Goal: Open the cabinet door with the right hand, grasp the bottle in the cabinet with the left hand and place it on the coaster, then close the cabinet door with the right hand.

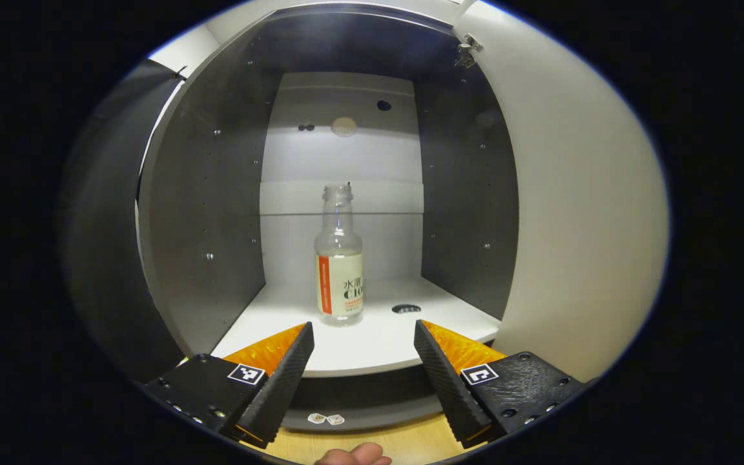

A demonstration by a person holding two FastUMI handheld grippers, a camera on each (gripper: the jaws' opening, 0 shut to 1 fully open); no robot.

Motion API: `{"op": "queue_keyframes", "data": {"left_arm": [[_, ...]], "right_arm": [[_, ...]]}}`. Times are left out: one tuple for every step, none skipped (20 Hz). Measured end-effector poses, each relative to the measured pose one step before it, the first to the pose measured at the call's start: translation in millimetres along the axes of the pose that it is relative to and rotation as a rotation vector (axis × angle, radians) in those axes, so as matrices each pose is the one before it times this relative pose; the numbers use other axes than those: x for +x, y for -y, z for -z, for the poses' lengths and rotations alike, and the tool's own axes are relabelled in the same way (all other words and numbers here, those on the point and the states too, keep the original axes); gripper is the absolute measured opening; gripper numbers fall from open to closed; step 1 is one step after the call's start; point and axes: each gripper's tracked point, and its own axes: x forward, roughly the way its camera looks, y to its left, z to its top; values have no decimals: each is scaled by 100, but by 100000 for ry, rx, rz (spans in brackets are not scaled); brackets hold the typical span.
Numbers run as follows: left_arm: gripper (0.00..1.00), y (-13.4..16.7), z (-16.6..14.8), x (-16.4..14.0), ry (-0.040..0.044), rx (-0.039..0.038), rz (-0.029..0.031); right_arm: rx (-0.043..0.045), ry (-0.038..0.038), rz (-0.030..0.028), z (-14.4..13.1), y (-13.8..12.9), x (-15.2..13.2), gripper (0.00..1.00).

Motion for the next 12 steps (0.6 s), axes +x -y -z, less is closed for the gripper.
{"op": "queue_keyframes", "data": {"left_arm": [[94, -333, -747, 848, 1569, 987, -2391], [94, -521, -696, 762, 751, 1232, -2978], [95, -150, -496, 674, 654, -587, -1096], [95, 273, -366, 800, -66, -2498, 854], [95, -249, -299, 712, 456, -1900, -772], [96, -545, -383, 770, 747, -315, -1868], [96, -644, -330, 792, 954, 1022, -1474], [96, -296, -350, 824, 941, 1784, -1205], [96, 156, -252, 687, 532, 1875, -1024], [96, -225, -333, 535, 828, 1313, -1009], [96, -252, -289, 751, 778, 525, -819], [96, -133, -72, 706, 232, -72, -325]], "right_arm": [[1108, 862, 3263, 15, 723, -379, 58], [1002, 839, 3418, 17, 826, -304, 61], [1171, 470, 3574, 53, 929, -379, 58], [1350, 413, 3227, 24, 941, -360, 58], [1720, 575, 1681, -144, 593, -262, 60], [1675, 708, 330, -125, 143, 54, 58], [624, 152, -197, 48, -102, 132, 61], [-336, -394, -260, 494, 136, 343, 70], [-968, -325, 554, 126, 170, 6, 78], [-562, 71, 973, 14, 261, -162, 81], [209, 216, 1257, -80, 325, -60, 88], [1099, 96, 299, 117, -35, 33, 88]]}}
